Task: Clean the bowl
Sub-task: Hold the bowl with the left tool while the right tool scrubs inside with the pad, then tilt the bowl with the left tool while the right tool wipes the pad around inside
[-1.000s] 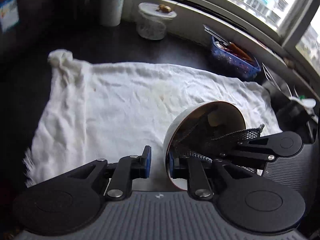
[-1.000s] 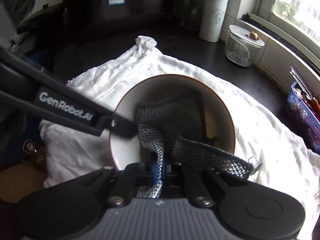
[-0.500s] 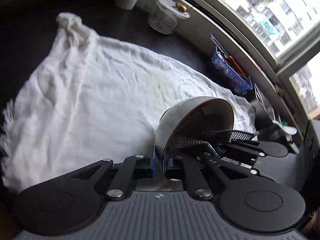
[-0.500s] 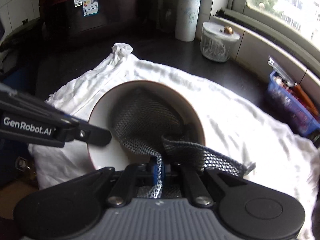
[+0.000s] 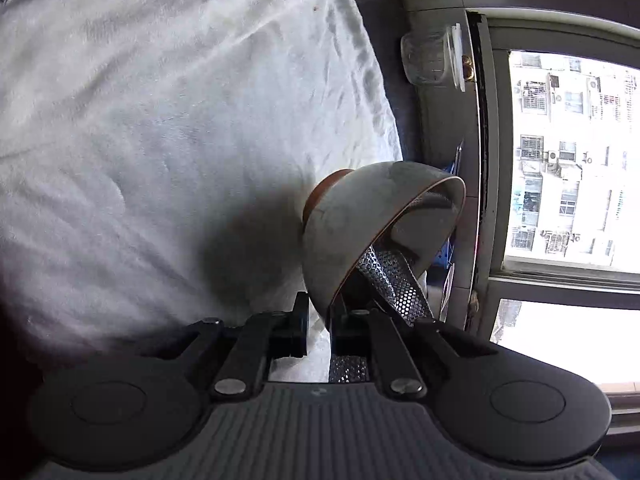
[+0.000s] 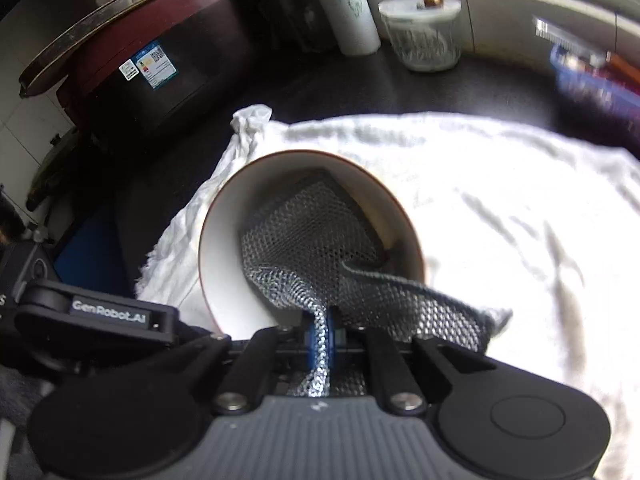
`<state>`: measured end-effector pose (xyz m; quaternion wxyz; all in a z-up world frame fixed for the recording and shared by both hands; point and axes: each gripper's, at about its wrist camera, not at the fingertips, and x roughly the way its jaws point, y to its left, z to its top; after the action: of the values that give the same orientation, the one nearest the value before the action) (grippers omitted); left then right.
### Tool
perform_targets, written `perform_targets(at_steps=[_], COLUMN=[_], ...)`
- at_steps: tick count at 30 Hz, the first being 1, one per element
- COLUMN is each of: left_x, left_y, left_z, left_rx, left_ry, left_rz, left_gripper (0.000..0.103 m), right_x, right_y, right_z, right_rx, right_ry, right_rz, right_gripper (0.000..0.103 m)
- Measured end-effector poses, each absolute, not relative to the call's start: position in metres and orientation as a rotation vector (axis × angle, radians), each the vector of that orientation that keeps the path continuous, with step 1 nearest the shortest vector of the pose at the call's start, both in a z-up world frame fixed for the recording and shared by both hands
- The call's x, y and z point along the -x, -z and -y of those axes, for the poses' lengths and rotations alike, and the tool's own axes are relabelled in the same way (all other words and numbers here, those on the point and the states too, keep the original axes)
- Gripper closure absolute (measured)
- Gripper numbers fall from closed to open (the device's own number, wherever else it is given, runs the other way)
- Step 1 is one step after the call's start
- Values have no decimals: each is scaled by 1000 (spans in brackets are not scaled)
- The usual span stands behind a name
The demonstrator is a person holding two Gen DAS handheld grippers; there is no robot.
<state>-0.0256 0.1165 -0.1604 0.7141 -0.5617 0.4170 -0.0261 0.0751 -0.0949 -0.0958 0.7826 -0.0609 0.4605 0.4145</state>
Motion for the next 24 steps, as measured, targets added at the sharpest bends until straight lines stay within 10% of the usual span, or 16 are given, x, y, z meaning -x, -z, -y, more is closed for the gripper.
perform_targets(at_steps=[7,11,24], left_x=[2,-15,-2], left_y=[100,77,105], left_z=[-102,-82,-107], left_rx=[546,237,767], left_ry=[-33,65,28], left_rz=[-920,-896,-927], left_gripper=[66,95,94], right_x=[-67,-64,-89], right_y=[102,100,101], right_z=[85,84,84], right_rx=[298,347,284], right_ry=[-865,-867,-905], right_rz=[-915,-863,-947], right_gripper=[99,100,100])
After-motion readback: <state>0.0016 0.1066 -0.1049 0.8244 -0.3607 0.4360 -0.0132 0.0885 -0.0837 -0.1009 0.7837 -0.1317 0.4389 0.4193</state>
